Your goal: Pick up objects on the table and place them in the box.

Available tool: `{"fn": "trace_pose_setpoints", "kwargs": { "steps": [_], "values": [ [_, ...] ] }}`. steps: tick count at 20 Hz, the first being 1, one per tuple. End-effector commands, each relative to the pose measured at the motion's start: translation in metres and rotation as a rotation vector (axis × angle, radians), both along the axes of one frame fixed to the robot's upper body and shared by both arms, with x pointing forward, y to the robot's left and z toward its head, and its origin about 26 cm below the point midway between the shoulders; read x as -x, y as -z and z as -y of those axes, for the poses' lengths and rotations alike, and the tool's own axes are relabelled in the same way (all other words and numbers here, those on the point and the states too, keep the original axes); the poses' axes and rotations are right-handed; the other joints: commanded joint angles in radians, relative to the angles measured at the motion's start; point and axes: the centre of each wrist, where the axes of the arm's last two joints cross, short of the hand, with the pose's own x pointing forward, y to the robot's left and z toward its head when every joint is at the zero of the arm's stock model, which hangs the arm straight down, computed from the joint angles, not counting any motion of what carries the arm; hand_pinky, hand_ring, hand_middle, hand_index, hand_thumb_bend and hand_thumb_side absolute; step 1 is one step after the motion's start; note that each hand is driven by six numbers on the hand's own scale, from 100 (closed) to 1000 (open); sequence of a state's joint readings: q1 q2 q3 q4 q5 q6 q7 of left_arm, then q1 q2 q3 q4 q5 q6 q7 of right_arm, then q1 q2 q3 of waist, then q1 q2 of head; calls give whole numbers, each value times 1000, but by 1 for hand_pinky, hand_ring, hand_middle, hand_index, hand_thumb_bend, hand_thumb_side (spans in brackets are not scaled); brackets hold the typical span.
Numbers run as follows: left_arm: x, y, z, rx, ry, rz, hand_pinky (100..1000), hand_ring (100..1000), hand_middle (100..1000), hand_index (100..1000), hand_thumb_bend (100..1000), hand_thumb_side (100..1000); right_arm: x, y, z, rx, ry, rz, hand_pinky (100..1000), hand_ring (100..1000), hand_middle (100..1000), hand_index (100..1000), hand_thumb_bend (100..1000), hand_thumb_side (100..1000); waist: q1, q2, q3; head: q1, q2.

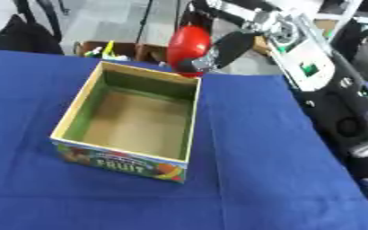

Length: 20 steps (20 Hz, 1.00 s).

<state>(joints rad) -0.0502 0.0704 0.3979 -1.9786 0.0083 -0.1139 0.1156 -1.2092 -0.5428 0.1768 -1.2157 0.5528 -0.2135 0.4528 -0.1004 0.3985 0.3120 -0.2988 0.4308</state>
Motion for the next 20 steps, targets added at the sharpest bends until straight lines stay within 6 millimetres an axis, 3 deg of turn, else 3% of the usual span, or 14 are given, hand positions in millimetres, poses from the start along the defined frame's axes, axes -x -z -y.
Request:
{"fn": "trace_pose_setpoints", "kwargs": {
  "steps": [1, 7, 11, 15, 20],
  "values": [
    [1, -8, 0, -23, 9, 31, 303, 268, 430, 478, 100, 815, -5, -7, 2, -19, 50, 57, 466, 487, 317, 100, 332, 478, 6, -14, 8, -37, -22],
    [-1, -8, 2, -22, 25, 37, 304, 268, 431, 478, 100, 816, -22, 9, -6, -44, 101, 73, 466, 486, 316, 100, 336, 477, 6, -3, 40, -112, -49],
    [-1, -7, 2, -19, 24, 40, 304, 268, 431, 478, 100, 816, -28, 17, -12, -29, 115, 86, 466, 488, 318, 100, 318, 487, 6, -1, 52, -129, -58],
    [-1, -7, 3, -18, 29, 41, 304, 268, 431, 477, 100, 816, -34, 27, -19, 31, 127, 110, 471, 499, 326, 100, 257, 522, 3, 1, 57, -129, -61],
    [-2, -7, 3, -19, 32, 41, 304, 267, 431, 477, 100, 816, -40, 38, -23, 172, 174, 176, 482, 523, 343, 100, 107, 612, 0, 3, 61, -136, -61]
  ]
}}
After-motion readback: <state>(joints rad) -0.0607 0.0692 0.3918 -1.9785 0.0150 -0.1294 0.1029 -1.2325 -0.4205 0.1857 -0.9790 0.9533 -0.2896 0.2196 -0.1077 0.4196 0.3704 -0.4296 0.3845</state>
